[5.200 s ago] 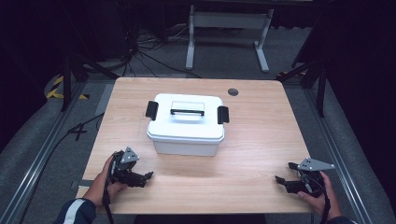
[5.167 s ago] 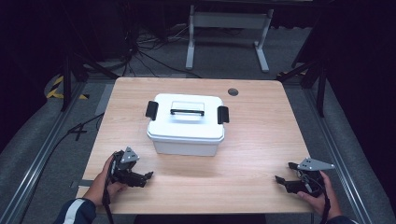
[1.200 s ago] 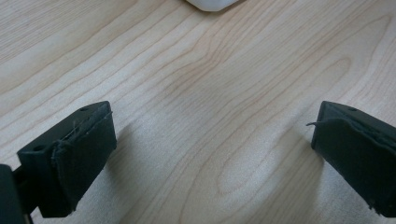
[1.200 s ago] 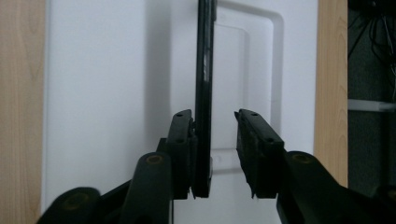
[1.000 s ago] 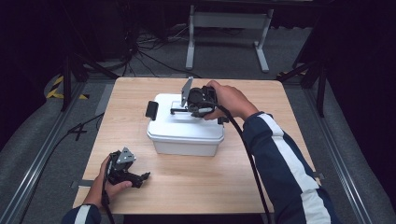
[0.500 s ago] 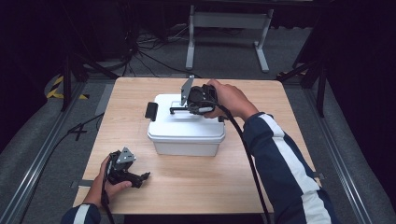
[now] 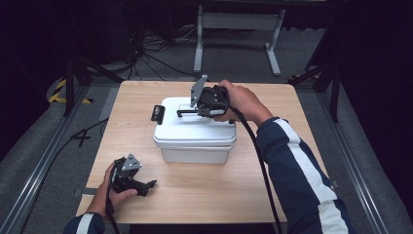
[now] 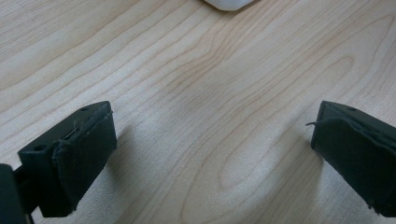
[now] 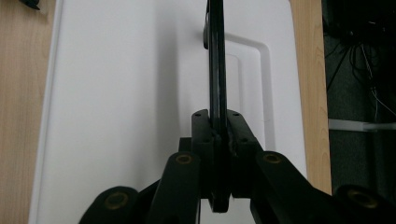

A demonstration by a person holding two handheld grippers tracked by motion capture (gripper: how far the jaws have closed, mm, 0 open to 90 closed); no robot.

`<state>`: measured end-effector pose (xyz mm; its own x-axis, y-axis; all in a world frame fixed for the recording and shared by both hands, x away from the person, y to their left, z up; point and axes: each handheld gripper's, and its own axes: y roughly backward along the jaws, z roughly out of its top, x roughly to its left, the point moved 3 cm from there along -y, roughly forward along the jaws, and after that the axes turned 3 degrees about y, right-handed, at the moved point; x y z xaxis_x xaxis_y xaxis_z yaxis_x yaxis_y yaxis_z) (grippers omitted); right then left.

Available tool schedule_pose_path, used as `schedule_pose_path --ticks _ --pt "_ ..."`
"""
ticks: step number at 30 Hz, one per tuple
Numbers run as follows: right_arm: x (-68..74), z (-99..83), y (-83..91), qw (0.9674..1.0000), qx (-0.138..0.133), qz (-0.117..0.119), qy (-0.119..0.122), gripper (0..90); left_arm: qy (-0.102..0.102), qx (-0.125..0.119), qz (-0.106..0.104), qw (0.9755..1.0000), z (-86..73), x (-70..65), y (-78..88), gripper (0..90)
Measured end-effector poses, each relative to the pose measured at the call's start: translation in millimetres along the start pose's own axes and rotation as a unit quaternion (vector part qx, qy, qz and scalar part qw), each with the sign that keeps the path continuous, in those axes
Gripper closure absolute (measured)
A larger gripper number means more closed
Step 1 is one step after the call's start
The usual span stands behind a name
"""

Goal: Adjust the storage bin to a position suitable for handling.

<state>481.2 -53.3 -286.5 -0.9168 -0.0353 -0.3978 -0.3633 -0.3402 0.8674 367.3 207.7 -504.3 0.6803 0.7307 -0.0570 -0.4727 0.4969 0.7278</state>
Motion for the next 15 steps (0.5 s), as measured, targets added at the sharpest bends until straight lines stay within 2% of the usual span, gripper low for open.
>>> schedule_pose_path --ticks 15 --pt "0.8 -6.9 12.9 0.9997 -0.022 -0.004 -0.003 84.6 0.0 0.0 0.0 1.0 0.0 0.0 0.0 0.6"
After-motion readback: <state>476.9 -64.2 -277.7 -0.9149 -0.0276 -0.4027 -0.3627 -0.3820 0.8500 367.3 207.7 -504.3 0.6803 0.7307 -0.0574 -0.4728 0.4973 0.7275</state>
